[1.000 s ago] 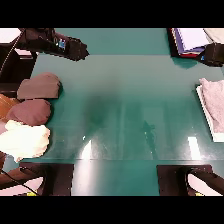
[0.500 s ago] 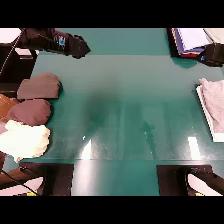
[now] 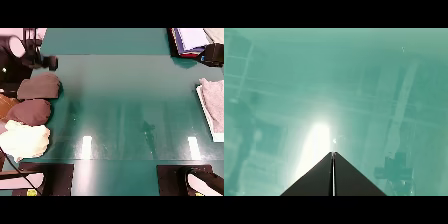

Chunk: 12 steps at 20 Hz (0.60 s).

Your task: Fold the shirts.

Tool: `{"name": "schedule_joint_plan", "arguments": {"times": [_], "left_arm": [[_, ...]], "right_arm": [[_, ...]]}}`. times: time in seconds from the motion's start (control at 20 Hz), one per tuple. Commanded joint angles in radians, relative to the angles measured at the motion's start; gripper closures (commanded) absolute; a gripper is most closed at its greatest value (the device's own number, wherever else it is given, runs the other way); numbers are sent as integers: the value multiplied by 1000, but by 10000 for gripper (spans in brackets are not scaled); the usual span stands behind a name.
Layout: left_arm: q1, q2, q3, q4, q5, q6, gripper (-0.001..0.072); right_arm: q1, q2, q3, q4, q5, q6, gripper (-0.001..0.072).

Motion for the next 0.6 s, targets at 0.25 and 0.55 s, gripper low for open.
{"name": "schedule_joint_plan", "arguments": {"times": [0.25, 0.55], "left_arm": [[147, -150, -112, 17, 81, -13, 175], [147, -37, -31, 0, 63, -2, 680]], "right_arm": [[1, 0, 0, 0, 0, 0, 692], [0, 1, 0, 0, -4, 0, 692]]}}
